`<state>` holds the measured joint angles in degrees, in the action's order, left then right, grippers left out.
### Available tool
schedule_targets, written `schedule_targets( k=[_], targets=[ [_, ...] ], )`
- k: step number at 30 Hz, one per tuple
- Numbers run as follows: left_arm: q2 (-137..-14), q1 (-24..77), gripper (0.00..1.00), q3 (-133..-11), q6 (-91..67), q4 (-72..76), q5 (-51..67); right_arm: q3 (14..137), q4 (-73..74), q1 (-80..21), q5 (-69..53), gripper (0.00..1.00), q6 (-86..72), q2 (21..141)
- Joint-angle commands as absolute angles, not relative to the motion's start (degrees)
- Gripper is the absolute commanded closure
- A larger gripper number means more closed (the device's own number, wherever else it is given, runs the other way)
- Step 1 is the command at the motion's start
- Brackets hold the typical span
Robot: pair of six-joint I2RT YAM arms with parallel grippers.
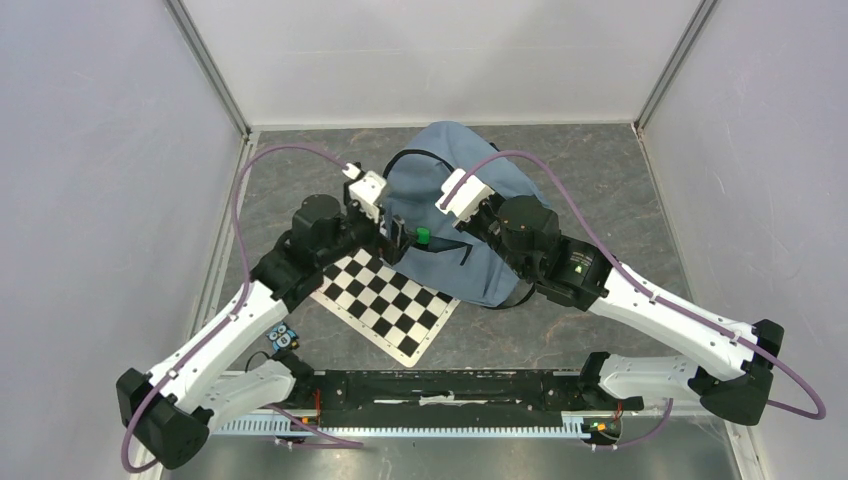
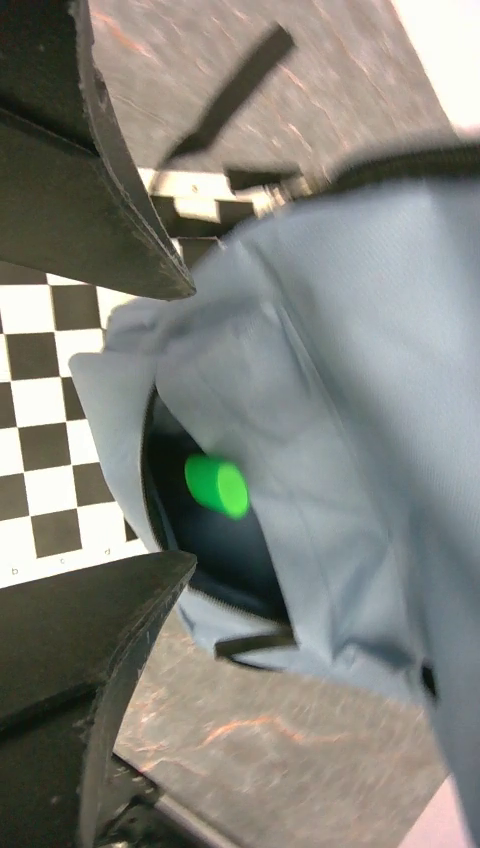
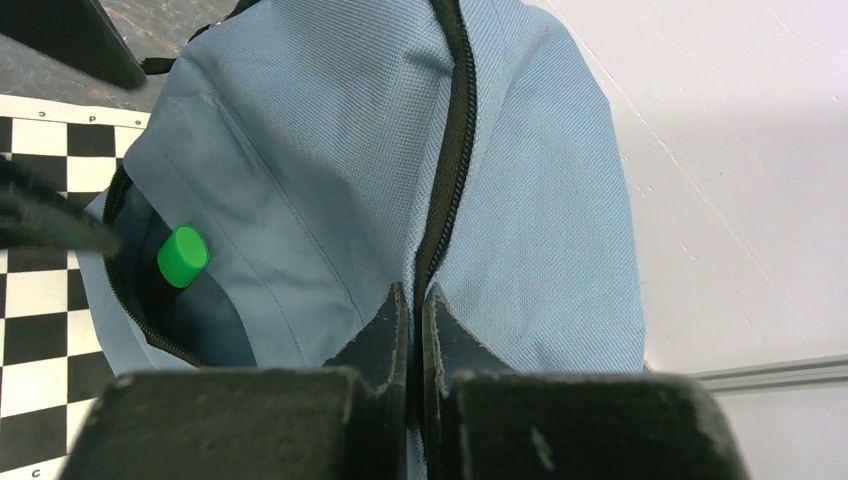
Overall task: Pack the student bag
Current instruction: Place the stationery in the student bag, then pick up the stationery from the center of the board.
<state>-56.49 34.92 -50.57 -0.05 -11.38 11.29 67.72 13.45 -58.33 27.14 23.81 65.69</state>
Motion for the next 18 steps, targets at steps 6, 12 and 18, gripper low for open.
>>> schedule_targets(
  k=[6,12,18],
  targets=[
    [-53.34,12.70,0.00,-44.04,-24.60,-19.51,1.06,71.92,10.51,-58.66,23.65,0.99,21.98,64.87],
    [-53.86,-8.01,0.00,-39.12,-33.33,-26.69,-11.15,73.20,11.99,-58.62,24.21,0.99,21.95,65.39],
    [-56.90,-23.13,0.00,-37.09,-38.13,-28.12,-16.03,75.17,13.52,-58.62,23.73,0.99,21.93,66.43]
  ],
)
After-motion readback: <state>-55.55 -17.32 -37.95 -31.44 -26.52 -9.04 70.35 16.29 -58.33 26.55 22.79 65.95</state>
